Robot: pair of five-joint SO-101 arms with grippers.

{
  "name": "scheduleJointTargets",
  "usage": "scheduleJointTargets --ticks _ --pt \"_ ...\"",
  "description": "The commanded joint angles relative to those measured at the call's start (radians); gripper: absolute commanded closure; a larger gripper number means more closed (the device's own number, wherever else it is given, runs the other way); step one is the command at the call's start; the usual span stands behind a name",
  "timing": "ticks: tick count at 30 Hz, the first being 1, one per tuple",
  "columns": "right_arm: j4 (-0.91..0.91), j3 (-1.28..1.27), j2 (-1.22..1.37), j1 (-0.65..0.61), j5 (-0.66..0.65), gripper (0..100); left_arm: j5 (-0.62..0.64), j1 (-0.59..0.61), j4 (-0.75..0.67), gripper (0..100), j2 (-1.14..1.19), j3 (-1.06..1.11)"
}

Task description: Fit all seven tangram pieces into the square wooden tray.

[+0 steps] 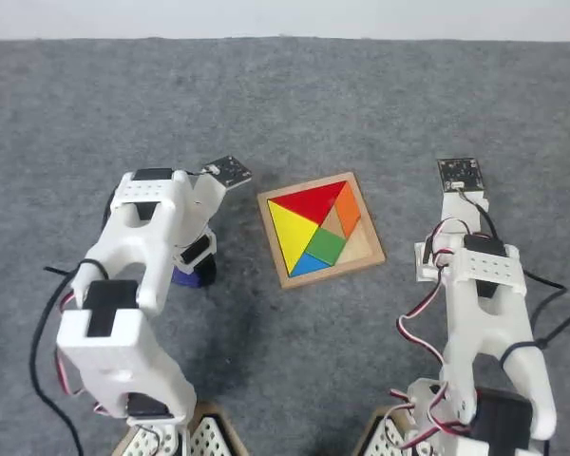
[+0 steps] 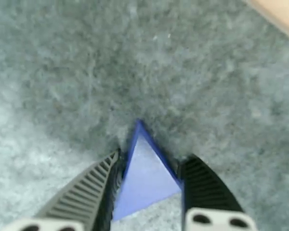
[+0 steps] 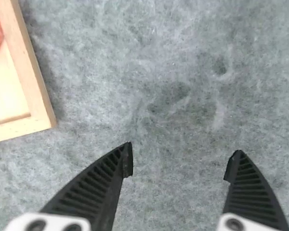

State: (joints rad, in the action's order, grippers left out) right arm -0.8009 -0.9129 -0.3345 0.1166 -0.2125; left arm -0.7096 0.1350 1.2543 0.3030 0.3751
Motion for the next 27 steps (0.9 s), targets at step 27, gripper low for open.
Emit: scheduleJointTargets --ticks 27 --pt "-0.001 0.048 -0.038 0.008 0.0 68.8 -0.057 0.021 -0.012 80 -0.028 0.093"
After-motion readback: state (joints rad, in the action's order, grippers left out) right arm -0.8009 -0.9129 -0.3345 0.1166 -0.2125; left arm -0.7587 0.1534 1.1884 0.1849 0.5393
